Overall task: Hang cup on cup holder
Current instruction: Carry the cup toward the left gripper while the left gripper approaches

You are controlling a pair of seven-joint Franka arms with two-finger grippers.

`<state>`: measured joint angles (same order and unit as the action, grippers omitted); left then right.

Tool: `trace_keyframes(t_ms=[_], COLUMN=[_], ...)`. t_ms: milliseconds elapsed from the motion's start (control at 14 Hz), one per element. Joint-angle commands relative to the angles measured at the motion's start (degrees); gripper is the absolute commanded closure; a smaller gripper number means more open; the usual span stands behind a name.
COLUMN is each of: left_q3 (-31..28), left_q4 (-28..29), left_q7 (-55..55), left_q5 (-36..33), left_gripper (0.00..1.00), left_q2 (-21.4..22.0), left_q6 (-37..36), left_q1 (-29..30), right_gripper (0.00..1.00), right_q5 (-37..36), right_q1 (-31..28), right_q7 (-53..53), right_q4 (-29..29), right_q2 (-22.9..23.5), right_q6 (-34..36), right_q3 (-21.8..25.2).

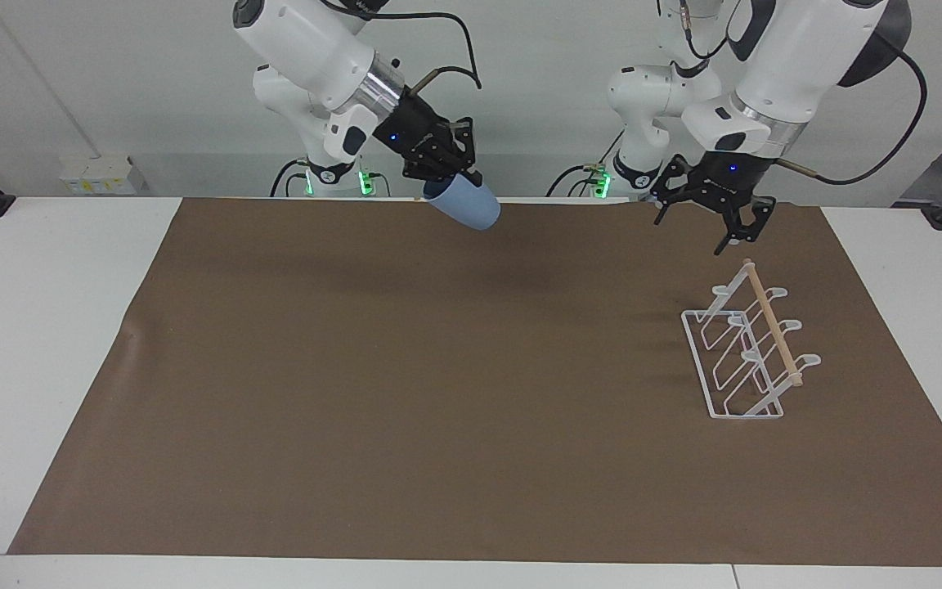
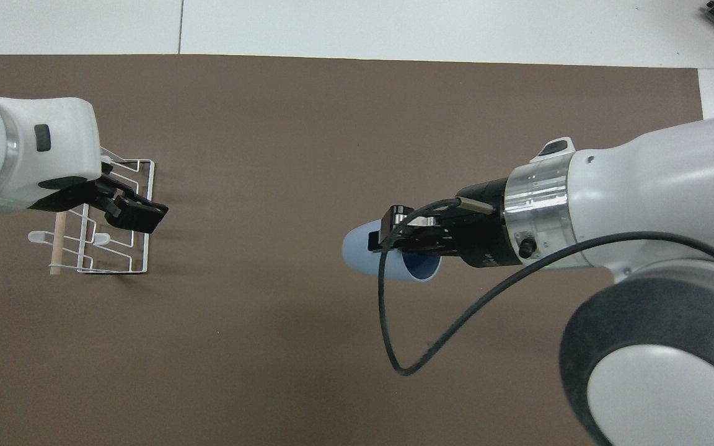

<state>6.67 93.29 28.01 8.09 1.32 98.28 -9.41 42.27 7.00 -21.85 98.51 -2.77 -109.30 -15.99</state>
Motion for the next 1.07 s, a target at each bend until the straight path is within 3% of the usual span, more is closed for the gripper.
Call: trace_keyframes(t_ms=[0, 285, 641, 997], left_q3=[-0.8, -0.8, -0.8, -0.7], left_q4=[4.5, 9.7, 13.7, 16.0], left_q7=[10.7, 27.7, 38.4, 39.9], left_q5=[4.1, 11.2, 20.2, 23.6], left_gripper=[0.0, 0.0, 0.0, 0.0], left_q2=[2.7, 5.4, 7.5, 8.9], left_q6=[2.9, 3.5, 5.3, 6.7], left_q1=[-1.4, -1.4, -1.4, -5.4], right_gripper=[1.0, 1.0, 1.0, 1.0], right_q5=[1.6, 1.7, 5.6, 5.8], right_q1=[-0.2, -0.2, -0.2, -0.2], right_q7=[-7.7, -10.7, -12.9, -15.4], right_q4=[0.8, 1.1, 1.2, 1.7], right_q2=[0.0, 0.0, 0.0, 0.2], right_q6=[-6.8, -9.2, -12.4, -15.9], right_q3=[-4.5, -7.3, -9.7, -11.3])
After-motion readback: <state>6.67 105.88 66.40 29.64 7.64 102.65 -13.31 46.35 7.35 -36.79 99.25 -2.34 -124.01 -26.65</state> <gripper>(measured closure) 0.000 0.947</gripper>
